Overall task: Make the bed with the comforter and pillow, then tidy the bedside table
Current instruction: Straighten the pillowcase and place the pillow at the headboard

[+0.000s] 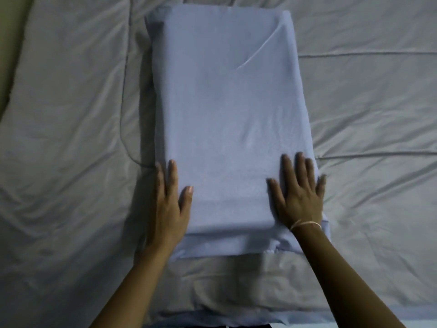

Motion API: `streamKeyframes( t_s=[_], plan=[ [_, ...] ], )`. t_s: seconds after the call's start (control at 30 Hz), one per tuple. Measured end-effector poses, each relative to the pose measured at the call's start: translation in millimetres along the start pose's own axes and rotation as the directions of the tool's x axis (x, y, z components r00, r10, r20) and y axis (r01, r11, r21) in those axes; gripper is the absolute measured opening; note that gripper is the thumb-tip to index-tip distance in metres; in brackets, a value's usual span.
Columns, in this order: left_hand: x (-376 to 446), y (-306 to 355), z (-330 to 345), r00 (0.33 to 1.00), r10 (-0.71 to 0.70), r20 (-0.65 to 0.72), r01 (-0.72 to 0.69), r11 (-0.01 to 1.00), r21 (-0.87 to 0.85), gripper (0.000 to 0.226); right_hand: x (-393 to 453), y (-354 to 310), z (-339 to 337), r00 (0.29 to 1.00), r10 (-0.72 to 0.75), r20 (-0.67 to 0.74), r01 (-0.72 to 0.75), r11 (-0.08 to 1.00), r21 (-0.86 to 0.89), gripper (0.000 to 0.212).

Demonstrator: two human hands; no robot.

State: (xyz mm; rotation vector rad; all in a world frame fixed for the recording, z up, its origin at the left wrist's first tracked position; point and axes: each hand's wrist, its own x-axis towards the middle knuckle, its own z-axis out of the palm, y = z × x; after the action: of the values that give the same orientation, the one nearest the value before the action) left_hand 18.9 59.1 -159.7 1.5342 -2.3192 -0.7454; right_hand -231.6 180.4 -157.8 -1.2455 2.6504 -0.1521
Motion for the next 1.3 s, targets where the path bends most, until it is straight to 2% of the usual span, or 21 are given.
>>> streamKeyframes(
  t_s=[0.07, 0.13, 0.2, 0.3, 0.37, 0.5, 0.57, 0.63, 0.7, 0.77, 0.87, 1.0, 1.1, 1.3],
  plan=[
    [-7, -5, -7, 0.996, -0.082, -0.022, 0.081, 0.996, -0.032, 0.076, -1, 15, -3, 0.996, 0.090, -0.010, -0.089, 0.996, 0.024, 0.069],
    [8, -5, -17, 0.992, -0.097, -0.082, 0.098, 0.995, 0.010, 0.078, 12, 17, -13, 0.993, 0.114, -0.036, -0.112, 0.993, 0.033, 0.069],
    [42, 4, -24, 0.993, -0.037, -0.112, 0.045, 0.996, 0.070, 0.074, 40, 9, -23, 0.994, 0.067, -0.089, -0.062, 0.997, 0.053, 0.065],
    [101, 30, -26, 0.991, 0.100, -0.095, -0.082, 0.981, 0.175, 0.073, 92, -11, -32, 0.977, -0.063, -0.204, 0.095, 0.984, 0.148, 0.061],
    [126, 38, -17, 0.992, 0.123, -0.031, -0.113, 0.966, 0.233, 0.072, 114, -18, -27, 0.979, -0.042, -0.200, 0.083, 0.975, 0.205, 0.060],
    [131, 29, -1, 0.996, 0.089, 0.016, -0.089, 0.938, 0.334, 0.069, 111, -17, -10, 0.985, 0.022, -0.171, 0.007, 0.986, 0.167, 0.064],
    [127, 26, -1, 0.995, 0.098, 0.006, -0.095, 0.940, 0.328, 0.067, 110, -15, -7, 0.984, 0.031, -0.173, 0.000, 0.984, 0.176, 0.063],
    [122, 26, -2, 0.994, 0.100, -0.051, -0.085, 0.968, 0.238, 0.067, 111, -14, -8, 0.987, 0.048, -0.155, -0.018, 0.981, 0.195, 0.063],
    [117, 28, -3, 0.991, -0.003, -0.131, 0.008, 0.999, 0.043, 0.071, 111, -16, -10, 0.987, 0.078, -0.141, -0.046, 0.975, 0.218, 0.064],
    [115, 28, -4, 0.970, -0.203, -0.132, 0.187, 0.975, -0.123, 0.080, 109, -18, -12, 0.986, 0.116, -0.116, -0.086, 0.969, 0.232, 0.066],
    [117, 26, -10, 0.938, -0.345, -0.046, 0.326, 0.917, -0.229, 0.087, 108, -19, -16, 0.984, 0.164, -0.075, -0.141, 0.958, 0.249, 0.068],
    [121, 27, -25, 0.855, -0.498, 0.145, 0.511, 0.764, -0.394, 0.071, 109, -19, -22, 0.974, 0.226, 0.002, -0.219, 0.941, 0.258, 0.075],
    [126, 25, -30, 0.803, -0.499, 0.326, 0.595, 0.641, -0.485, 0.071, 109, -20, -26, 0.969, 0.246, 0.033, -0.247, 0.935, 0.253, 0.078],
    [140, 28, -44, 0.698, -0.524, 0.488, 0.714, 0.559, -0.420, 0.062, 111, -15, -33, 0.980, 0.195, 0.042, -0.197, 0.914, 0.354, 0.078]
  ],
)
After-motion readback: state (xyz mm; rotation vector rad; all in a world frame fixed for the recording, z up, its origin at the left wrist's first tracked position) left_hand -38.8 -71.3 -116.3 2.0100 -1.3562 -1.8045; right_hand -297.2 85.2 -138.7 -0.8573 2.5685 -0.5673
